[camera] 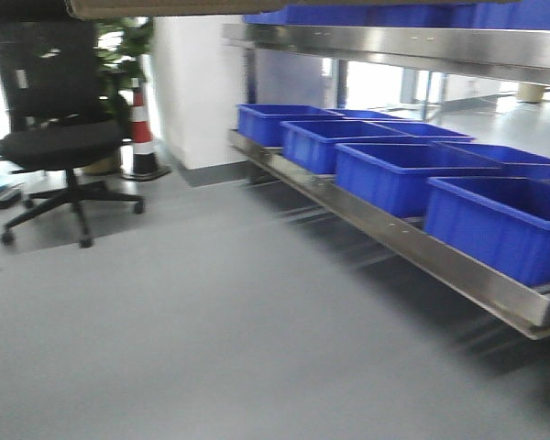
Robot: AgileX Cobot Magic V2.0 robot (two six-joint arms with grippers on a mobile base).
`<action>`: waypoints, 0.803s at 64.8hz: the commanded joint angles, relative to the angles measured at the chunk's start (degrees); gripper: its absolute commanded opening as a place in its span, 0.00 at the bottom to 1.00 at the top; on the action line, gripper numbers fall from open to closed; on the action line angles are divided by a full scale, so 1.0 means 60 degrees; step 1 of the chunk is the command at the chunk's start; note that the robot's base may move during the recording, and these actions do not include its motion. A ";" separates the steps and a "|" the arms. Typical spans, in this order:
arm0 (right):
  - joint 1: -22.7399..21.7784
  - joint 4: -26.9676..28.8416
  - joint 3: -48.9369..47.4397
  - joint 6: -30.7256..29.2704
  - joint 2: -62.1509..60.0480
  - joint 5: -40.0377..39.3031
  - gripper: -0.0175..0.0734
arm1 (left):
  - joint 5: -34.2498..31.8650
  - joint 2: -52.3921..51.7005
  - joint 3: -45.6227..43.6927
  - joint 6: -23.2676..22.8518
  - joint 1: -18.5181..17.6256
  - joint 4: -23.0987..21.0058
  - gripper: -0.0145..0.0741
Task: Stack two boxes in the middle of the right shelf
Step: 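Drive to the steel shelf with blue bins, facing the middle shelf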
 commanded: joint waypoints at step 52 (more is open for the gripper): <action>-0.0079 -0.0042 -0.0097 -0.0040 -0.0081 -0.0292 0.02 | -0.0630 -0.0158 -0.0134 0.0091 -0.0072 -0.0294 0.04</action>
